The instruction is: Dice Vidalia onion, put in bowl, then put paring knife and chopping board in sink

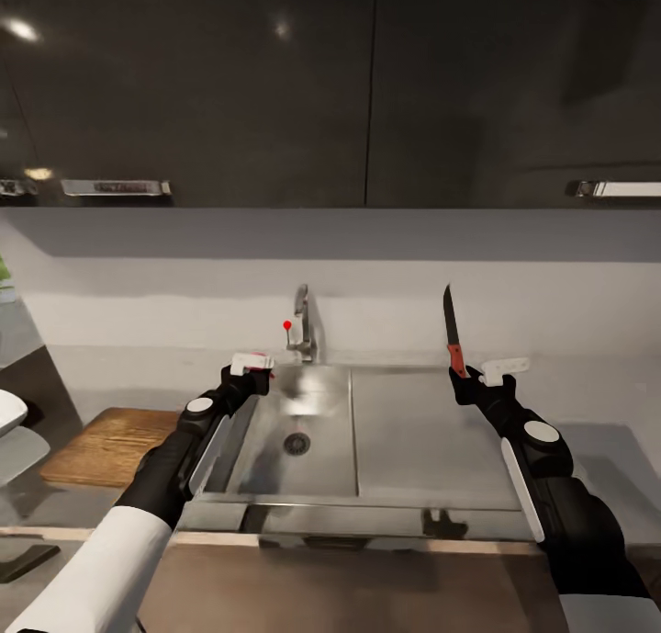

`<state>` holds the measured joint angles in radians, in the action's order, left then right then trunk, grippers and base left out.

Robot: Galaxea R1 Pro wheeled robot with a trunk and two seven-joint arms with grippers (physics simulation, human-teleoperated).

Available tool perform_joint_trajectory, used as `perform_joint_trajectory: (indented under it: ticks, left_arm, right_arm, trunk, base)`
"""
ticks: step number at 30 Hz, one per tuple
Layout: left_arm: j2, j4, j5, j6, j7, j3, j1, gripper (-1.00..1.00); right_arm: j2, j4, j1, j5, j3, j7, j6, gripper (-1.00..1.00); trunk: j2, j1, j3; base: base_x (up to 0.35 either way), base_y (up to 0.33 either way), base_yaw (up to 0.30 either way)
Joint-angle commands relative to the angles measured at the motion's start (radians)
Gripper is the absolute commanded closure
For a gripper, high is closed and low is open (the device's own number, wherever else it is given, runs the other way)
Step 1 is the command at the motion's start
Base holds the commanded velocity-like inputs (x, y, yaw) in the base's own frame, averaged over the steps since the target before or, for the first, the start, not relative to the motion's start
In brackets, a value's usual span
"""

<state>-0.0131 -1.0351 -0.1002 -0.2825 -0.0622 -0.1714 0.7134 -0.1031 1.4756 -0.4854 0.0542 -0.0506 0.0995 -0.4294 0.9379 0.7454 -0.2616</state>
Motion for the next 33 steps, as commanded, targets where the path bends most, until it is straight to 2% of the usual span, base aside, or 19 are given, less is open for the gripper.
perform_joint_trajectory:
  ticks: [1,8,14,18,24,30,33]
  left_arm:
    - [-0.002,-0.002,-0.01,-0.006,0.001,-0.002,0.001,1.0]
    - [-0.002,-0.002,-0.01,-0.008,-0.01,0.0,0.001,1.0]
    - [-0.016,-0.002,-0.01,-0.007,-0.128,0.002,0.001,1.0]
    - [-0.023,-0.002,-0.01,-0.007,-0.162,0.001,0.0,1.0]
    - [-0.042,-0.003,-0.011,-0.008,-0.32,0.001,0.001,1.0]
    - [-0.088,-0.025,-0.012,-0.006,-0.481,0.002,0.001,1.0]
    - [-0.103,-0.027,-0.013,-0.005,-0.523,0.003,0.001,1.0]
  right_arm:
    - [0.0,0.002,-0.001,0.006,-0.002,0.008,-0.005,1.0]
    - [0.0,0.002,-0.001,0.006,-0.002,0.008,-0.005,1.0]
    - [0.0,0.002,-0.001,0.006,-0.002,0.008,-0.005,1.0]
    - [0.0,0.002,-0.001,0.006,-0.001,0.007,-0.005,1.0]
    - [0.0,0.002,-0.001,0.006,-0.001,0.006,-0.005,1.0]
    - [0.0,0.002,-0.001,0.006,-0.001,0.006,-0.005,1.0]
    - [0.0,0.002,-0.001,0.006,-0.002,0.006,-0.005,1.0]
  trunk:
    - [0.001,0.0,-0.001]
    - [0.001,0.0,-0.001]
    - [0.001,0.0,-0.001]
    - [0.001,0.0,-0.001]
    - [0.001,0.0,-0.001]
    - [0.001,0.0,-0.001]
    - [0.001,0.0,-0.001]
  base:
    - [-0.223,0.247,0.0]
    - [-0.209,0.263,0.0]
    - [-0.156,0.273,0.0]
    - [-0.087,0.169,0.0]
    - [-0.011,0.024,0.0]
    - [-0.001,0.003,0.0]
    - [0.0,0.0,0.0]
